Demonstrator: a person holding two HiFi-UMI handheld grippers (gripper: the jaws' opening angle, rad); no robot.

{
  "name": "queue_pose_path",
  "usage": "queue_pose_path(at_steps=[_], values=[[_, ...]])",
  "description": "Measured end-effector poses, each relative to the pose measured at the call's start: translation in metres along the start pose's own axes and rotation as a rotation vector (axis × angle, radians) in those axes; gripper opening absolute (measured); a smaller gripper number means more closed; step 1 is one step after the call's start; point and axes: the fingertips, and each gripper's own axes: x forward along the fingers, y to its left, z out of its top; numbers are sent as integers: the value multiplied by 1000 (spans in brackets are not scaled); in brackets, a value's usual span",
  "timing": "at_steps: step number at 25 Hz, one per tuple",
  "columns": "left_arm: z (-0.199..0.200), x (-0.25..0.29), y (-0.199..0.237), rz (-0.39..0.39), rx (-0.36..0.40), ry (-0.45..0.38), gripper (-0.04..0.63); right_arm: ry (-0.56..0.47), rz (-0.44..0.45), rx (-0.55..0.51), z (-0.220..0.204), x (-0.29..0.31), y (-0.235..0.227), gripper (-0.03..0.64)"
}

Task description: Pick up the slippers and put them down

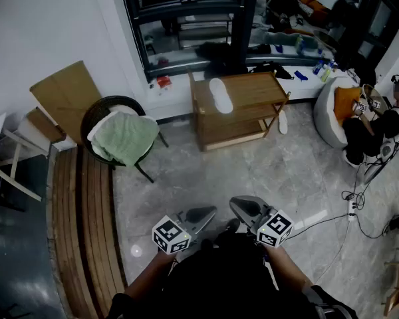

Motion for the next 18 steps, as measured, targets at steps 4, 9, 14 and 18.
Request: queue_pose_path(at_steps=[4,9,14,18], values=[[-1,4,-8,-17,-5,-5,11,-16,7,9,5,-4,-1,32],[5,3,-5,-5,9,-33,11,-19,5,-2,9,-3,-5,32],[8,11,2,17,5,-35,11,-47,3,-1,12,-13,-11,34],[15,13,7,38,7,-44,11,-55,9,7,10,-11,-21,34]])
